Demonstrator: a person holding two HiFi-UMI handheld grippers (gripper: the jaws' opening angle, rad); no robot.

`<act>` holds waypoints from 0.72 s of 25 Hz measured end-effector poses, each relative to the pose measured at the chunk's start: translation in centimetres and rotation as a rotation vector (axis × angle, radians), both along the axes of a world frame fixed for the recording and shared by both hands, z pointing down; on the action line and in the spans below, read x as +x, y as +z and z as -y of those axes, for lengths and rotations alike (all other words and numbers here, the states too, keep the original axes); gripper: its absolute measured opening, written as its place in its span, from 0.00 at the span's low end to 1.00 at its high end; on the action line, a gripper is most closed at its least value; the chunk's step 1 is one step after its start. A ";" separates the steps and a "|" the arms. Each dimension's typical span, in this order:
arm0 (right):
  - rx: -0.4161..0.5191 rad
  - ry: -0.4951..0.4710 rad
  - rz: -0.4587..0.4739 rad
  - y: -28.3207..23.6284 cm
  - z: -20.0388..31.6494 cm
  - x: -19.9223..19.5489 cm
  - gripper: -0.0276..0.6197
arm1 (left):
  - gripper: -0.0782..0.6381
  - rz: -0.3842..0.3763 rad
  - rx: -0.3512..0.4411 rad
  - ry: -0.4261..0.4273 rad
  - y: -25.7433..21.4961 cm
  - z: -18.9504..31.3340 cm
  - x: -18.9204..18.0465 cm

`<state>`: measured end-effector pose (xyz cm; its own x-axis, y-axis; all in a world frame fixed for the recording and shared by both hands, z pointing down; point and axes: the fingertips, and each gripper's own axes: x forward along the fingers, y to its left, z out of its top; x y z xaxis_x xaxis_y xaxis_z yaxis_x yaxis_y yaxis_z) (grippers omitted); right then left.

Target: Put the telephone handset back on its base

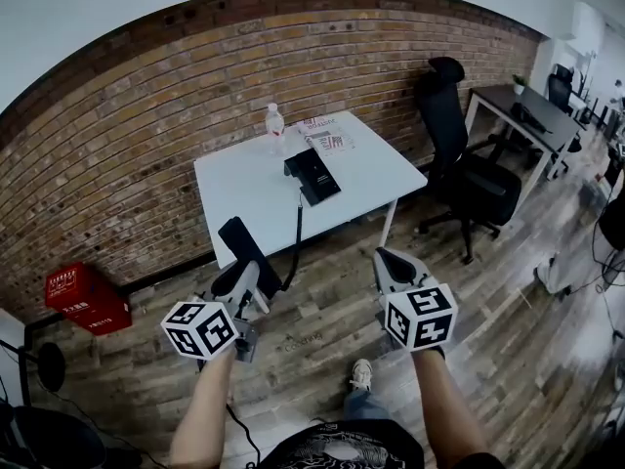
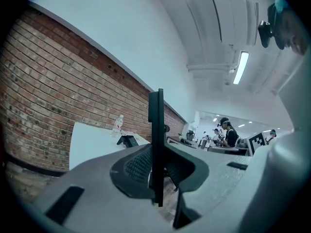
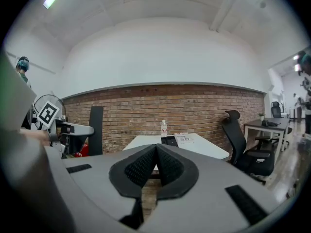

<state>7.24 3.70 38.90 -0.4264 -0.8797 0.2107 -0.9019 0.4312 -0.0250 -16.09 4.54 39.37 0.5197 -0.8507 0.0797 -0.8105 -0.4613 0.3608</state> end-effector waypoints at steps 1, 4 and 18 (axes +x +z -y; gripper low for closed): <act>0.000 -0.003 0.003 0.1 0.9 0.2 0.04 | 0.22 0.003 -0.002 -0.002 0.1 0.8 0.1; -0.001 -0.014 0.011 0.1 4.0 0.8 0.05 | 0.22 0.009 -0.007 -0.013 0.1 3.7 0.7; -0.025 -0.109 0.030 0.3 16.6 3.5 0.05 | 0.22 0.015 -0.046 -0.071 0.4 14.3 4.3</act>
